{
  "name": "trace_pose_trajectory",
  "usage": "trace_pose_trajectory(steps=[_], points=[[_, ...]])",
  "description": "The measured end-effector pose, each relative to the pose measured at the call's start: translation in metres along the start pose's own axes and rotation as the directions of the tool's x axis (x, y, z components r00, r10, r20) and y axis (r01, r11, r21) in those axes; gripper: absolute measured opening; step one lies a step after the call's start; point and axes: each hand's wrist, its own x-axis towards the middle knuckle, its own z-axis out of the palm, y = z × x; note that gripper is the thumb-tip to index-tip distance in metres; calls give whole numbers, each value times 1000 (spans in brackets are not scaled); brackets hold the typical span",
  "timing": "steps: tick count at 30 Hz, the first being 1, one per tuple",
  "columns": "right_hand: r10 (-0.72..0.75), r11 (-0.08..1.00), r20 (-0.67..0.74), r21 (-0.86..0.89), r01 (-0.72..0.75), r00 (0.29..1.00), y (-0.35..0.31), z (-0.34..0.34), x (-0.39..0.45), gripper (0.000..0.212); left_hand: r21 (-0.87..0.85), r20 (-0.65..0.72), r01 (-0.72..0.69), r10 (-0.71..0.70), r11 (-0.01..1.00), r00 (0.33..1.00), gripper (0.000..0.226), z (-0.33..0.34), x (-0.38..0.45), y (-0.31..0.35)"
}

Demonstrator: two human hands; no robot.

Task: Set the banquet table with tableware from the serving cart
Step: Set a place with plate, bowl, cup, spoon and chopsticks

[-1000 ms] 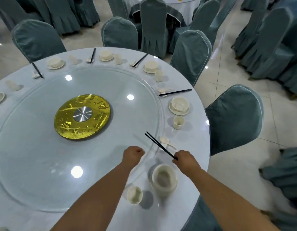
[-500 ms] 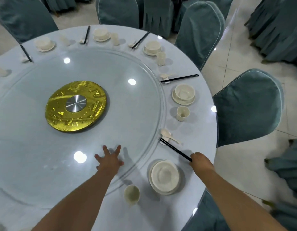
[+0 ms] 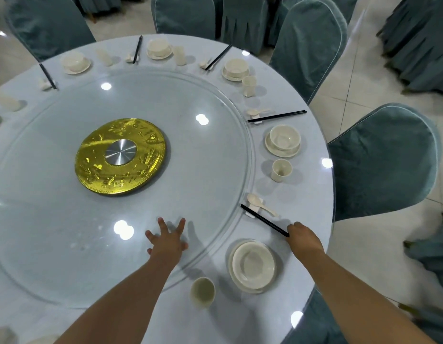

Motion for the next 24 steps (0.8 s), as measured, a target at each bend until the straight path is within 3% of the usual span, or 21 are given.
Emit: trace_pose_trajectory(steps=[24], points=[[-17, 1000, -54, -2, 17, 998, -7, -10, -15, 31, -82, 11, 31, -30, 996, 999, 80, 4, -2, -2]])
